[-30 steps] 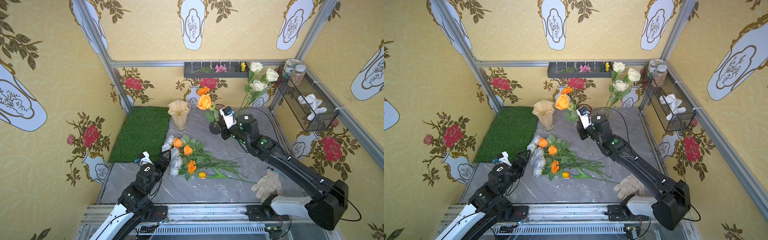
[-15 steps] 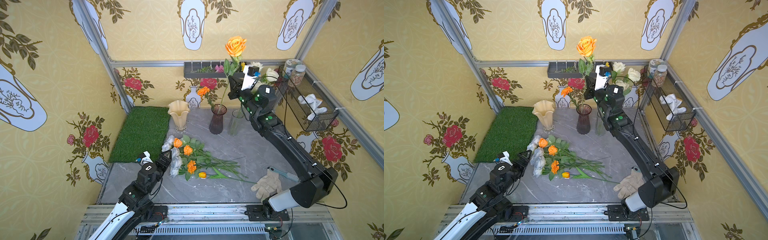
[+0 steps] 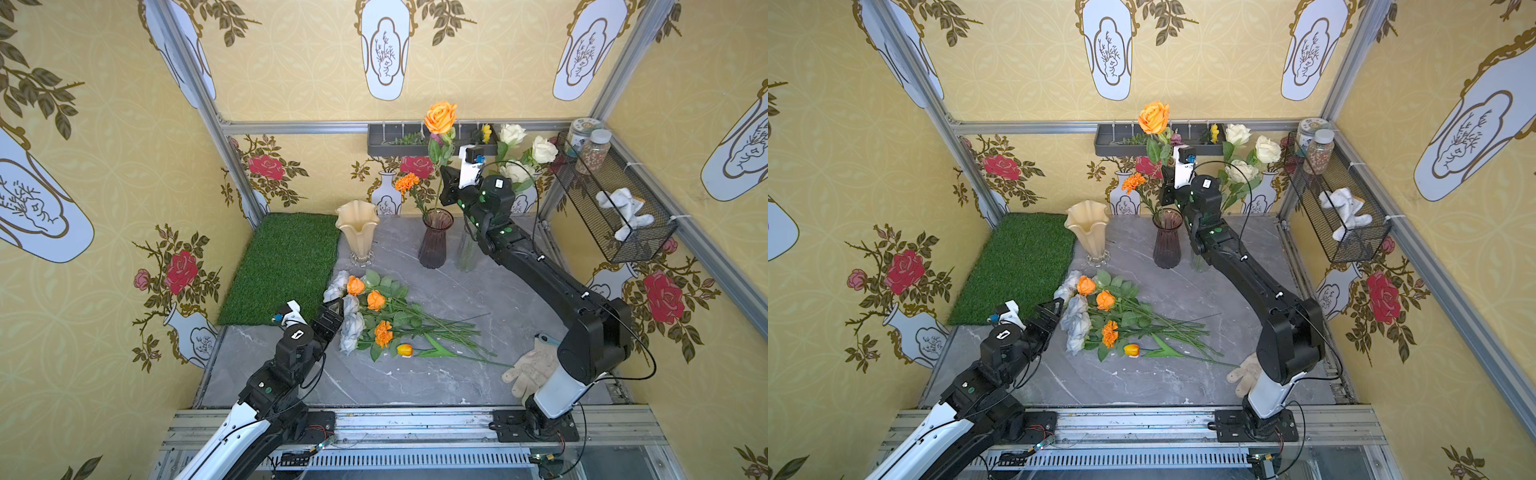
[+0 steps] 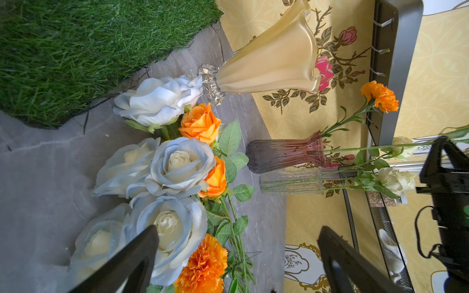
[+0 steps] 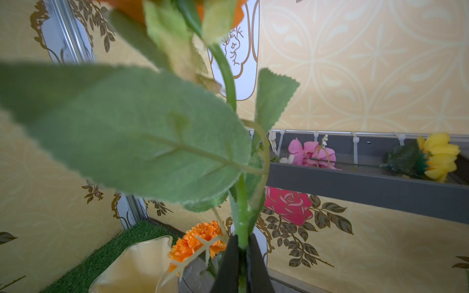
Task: Arrange the flowers in different vases according to their colors
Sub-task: Insert the flower into the vase.
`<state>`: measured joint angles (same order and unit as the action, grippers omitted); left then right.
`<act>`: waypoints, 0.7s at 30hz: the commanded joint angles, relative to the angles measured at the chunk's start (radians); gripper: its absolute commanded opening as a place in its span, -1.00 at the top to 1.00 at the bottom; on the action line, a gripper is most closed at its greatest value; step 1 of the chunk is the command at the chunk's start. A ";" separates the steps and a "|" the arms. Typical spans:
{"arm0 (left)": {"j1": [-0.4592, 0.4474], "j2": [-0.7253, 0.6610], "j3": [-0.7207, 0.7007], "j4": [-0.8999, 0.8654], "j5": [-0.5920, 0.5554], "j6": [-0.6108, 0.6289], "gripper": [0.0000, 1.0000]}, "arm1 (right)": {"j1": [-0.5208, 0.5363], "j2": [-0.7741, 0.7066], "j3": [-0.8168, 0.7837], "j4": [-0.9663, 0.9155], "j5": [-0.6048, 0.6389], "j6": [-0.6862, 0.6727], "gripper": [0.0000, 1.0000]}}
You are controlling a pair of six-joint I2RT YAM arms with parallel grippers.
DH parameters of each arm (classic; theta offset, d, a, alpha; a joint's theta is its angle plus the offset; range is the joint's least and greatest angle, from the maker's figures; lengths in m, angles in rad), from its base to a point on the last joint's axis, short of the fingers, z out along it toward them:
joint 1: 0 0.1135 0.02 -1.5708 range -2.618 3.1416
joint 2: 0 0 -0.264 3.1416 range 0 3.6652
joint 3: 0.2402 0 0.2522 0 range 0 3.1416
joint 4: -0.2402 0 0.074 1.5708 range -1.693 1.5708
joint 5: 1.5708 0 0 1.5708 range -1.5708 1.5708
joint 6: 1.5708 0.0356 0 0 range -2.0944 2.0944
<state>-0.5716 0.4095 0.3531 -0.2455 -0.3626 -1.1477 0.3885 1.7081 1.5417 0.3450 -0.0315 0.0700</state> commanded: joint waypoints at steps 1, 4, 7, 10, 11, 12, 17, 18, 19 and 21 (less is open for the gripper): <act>0.001 0.008 -0.005 0.043 -0.008 0.021 -1.00 | 0.001 0.028 -0.026 0.082 -0.003 -0.010 1.00; 0.001 0.018 -0.002 0.047 -0.008 0.026 -1.00 | 0.000 0.058 -0.046 0.075 0.011 -0.018 1.00; 0.001 0.019 0.000 0.050 -0.008 0.028 -1.00 | 0.000 0.086 -0.048 0.052 0.018 -0.029 1.00; 0.001 0.017 -0.006 0.053 -0.010 0.026 -1.00 | 0.003 0.101 -0.045 0.019 0.023 -0.042 0.73; 0.001 0.017 -0.007 0.056 -0.010 0.026 -1.00 | 0.005 0.102 -0.043 0.010 0.031 -0.045 0.44; 0.002 0.016 -0.007 0.058 -0.012 0.028 -1.00 | 0.006 0.101 -0.045 0.002 0.035 -0.047 0.25; 0.003 0.013 -0.009 0.059 -0.012 0.026 -1.00 | 0.020 0.069 -0.042 -0.057 0.057 -0.070 -0.19; 0.003 0.010 -0.009 0.060 -0.012 0.025 -1.00 | 0.023 0.060 -0.041 -0.071 0.060 -0.075 -0.21; 0.003 0.008 -0.010 0.060 -0.012 0.025 -1.00 | 0.028 0.047 -0.040 -0.089 0.066 -0.081 -0.22; 0.003 0.002 -0.013 0.059 -0.013 0.025 -1.00 | 0.039 0.018 -0.039 -0.121 0.077 -0.090 -0.26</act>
<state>-0.5697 0.4179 0.3473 -0.2077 -0.3710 -1.1343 0.4164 1.7607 1.4952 0.2485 0.0185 0.0093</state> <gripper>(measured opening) 0.999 0.625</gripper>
